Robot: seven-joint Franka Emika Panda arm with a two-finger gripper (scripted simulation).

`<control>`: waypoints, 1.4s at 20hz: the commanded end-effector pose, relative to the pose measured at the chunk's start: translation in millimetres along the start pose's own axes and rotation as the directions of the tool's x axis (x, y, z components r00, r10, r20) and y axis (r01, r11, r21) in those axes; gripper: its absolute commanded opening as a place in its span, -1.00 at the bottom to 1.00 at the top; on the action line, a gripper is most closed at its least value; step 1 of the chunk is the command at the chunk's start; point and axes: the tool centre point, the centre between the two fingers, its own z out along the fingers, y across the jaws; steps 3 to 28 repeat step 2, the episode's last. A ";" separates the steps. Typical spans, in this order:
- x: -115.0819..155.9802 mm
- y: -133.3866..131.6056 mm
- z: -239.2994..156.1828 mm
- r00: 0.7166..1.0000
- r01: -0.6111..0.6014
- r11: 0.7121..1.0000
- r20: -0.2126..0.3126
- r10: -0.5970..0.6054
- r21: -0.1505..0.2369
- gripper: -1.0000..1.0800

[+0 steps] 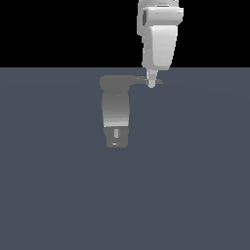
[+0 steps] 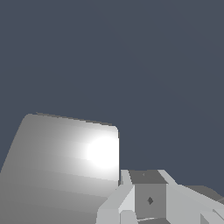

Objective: Turn on the faucet by rotating a designated handle.

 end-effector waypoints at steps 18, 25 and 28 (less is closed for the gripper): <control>20.1 -6.2 0.2 1.000 -0.022 1.000 -0.001 0.022 0.001 -1.00; 20.1 -6.2 0.2 1.000 -0.022 1.000 -0.001 0.022 0.001 -1.00; 20.1 -6.2 0.2 1.000 -0.022 1.000 -0.001 0.022 0.001 -1.00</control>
